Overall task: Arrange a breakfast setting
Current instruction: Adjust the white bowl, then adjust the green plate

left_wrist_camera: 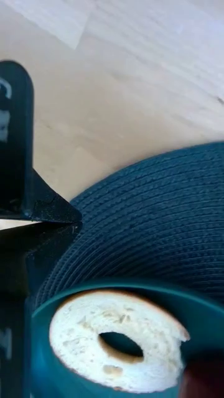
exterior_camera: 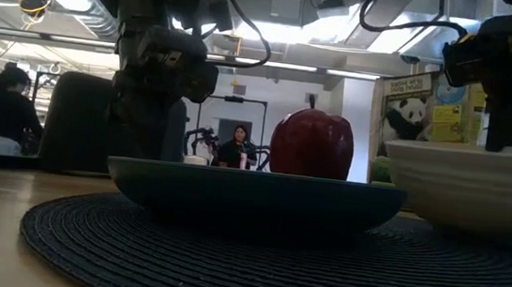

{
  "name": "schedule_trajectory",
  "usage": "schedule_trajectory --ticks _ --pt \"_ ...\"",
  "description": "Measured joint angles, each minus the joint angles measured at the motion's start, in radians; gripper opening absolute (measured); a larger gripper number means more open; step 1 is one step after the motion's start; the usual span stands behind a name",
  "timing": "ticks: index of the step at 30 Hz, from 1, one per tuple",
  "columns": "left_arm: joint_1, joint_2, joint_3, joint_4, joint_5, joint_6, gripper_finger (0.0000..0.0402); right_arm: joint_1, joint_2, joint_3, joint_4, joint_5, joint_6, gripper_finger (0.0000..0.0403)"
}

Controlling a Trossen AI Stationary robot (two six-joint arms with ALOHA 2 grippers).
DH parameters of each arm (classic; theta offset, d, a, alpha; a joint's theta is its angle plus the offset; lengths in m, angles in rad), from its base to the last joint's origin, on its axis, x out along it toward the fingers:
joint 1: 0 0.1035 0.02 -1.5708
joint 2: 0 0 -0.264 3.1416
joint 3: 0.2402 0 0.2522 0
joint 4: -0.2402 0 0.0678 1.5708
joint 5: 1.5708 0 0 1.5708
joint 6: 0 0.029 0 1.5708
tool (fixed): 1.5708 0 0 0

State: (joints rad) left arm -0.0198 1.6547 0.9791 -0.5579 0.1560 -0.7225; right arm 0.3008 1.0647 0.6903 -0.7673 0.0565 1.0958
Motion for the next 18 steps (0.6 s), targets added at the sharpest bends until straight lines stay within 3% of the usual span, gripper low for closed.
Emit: schedule_trajectory --ticks 18 --pt "0.003 -0.033 0.000 -0.067 0.081 -0.015 0.0000 0.000 -0.007 0.001 0.011 0.012 0.062 0.0138"
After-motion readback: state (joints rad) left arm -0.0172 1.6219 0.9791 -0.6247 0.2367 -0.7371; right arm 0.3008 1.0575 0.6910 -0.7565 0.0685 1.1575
